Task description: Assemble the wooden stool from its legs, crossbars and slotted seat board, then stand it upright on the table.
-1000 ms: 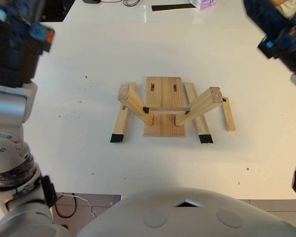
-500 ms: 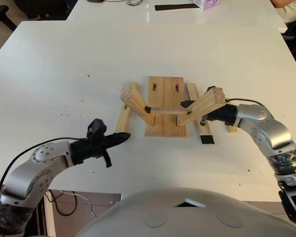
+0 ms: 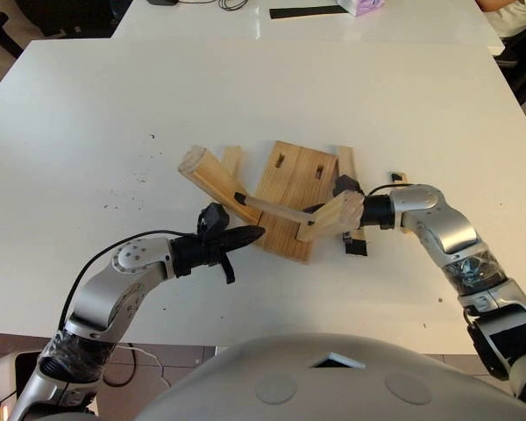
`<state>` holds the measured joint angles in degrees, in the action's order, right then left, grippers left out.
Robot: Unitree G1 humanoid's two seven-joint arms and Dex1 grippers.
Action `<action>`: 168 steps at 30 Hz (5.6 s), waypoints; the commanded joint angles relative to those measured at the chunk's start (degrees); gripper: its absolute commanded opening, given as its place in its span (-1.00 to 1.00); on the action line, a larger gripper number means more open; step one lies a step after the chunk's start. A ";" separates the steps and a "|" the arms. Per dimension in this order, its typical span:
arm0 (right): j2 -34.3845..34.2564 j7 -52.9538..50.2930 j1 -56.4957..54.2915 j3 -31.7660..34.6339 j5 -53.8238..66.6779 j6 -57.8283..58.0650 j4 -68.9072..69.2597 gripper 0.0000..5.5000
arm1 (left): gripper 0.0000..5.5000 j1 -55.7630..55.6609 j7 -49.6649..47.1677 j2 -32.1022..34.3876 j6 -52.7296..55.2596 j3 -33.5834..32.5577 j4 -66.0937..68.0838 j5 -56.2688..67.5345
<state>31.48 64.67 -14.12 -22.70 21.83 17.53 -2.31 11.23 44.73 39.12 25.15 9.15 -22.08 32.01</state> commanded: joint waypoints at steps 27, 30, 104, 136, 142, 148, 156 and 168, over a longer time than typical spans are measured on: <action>-8.75 -11.64 -22.59 9.63 -11.29 -10.83 -27.31 -1.00 | -1.00 -6.97 -4.65 -4.90 4.83 -18.31 4.96 0.25; -11.76 -14.62 -30.01 7.91 -17.35 -17.66 -43.84 -1.00 | -1.00 -1.08 -1.48 -2.78 8.90 -22.37 0.28 5.97; 3.11 -2.28 -4.72 14.85 -20.24 -4.66 -4.94 -1.00 | -1.00 -15.02 -13.16 -15.70 -2.59 -6.34 18.67 -18.99; -1.69 -36.24 27.66 38.05 -8.52 44.83 39.49 0.24 | -1.00 2.97 -46.98 -34.37 3.82 -23.32 -30.97 12.23; -5.00 -41.05 24.03 38.47 -7.37 53.75 39.33 0.43 | -1.00 2.48 -46.84 -33.44 2.28 -22.73 -29.43 12.29; -4.76 -43.19 25.80 33.73 -8.25 54.18 38.45 0.43 | -1.00 0.51 -46.68 -32.15 1.62 -22.74 -27.44 12.59; -2.11 -43.50 29.98 33.32 -8.52 53.74 39.14 0.22 | -1.00 0.61 -46.72 -31.76 0.55 -21.51 -27.07 12.13; -3.61 -47.02 27.84 33.49 -9.75 49.51 34.32 -0.47 | -1.00 -0.28 -46.71 -31.23 -0.52 -20.81 -25.33 11.50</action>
<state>28.91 19.16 13.77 11.34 13.16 67.53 34.96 12.03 -2.05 7.15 24.50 -11.67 -48.64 43.65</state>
